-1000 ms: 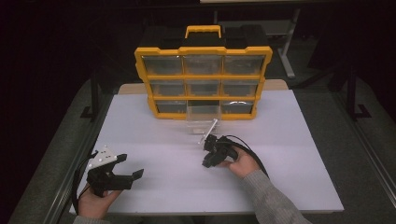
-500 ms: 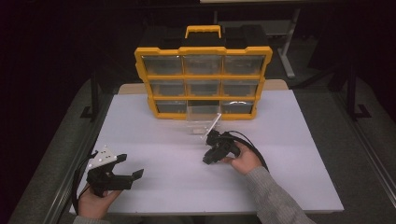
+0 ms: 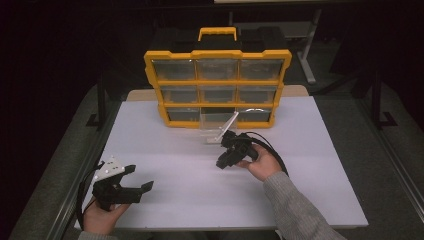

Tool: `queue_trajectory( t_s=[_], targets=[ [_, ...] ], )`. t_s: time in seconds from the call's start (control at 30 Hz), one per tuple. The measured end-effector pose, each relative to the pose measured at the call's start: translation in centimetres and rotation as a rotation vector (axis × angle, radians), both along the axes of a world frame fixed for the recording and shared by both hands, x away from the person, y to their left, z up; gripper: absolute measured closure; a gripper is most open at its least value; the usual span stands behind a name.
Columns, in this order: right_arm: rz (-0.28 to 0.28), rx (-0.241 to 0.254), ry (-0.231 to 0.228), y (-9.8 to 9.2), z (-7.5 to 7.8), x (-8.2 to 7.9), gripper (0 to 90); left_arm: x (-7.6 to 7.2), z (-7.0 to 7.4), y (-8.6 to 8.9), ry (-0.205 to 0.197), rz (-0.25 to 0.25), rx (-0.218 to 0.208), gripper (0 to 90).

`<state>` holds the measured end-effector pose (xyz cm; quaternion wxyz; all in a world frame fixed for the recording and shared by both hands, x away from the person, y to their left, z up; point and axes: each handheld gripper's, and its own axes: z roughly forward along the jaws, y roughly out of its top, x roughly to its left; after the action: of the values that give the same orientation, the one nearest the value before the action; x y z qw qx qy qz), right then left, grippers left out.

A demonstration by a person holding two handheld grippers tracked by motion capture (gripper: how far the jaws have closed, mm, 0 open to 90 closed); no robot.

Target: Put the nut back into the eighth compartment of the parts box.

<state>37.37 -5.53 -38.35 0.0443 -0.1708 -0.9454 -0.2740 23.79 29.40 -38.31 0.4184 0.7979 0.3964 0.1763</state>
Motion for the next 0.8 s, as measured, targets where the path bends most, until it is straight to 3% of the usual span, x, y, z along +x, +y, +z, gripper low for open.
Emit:
queue_trajectory(
  t_s=[0.5,0.8],
  targets=[
    [-0.013,0.027,-0.031,-0.5,2.5,1.0,69.2,0.0,0.1,0.0,-0.003,0.0,0.001,14.8],
    [-0.032,0.034,-0.049,-0.7,4.9,1.9,69.2,0.0,0.2,0.2,0.0,-0.005,0.012,14.9]
  ],
)
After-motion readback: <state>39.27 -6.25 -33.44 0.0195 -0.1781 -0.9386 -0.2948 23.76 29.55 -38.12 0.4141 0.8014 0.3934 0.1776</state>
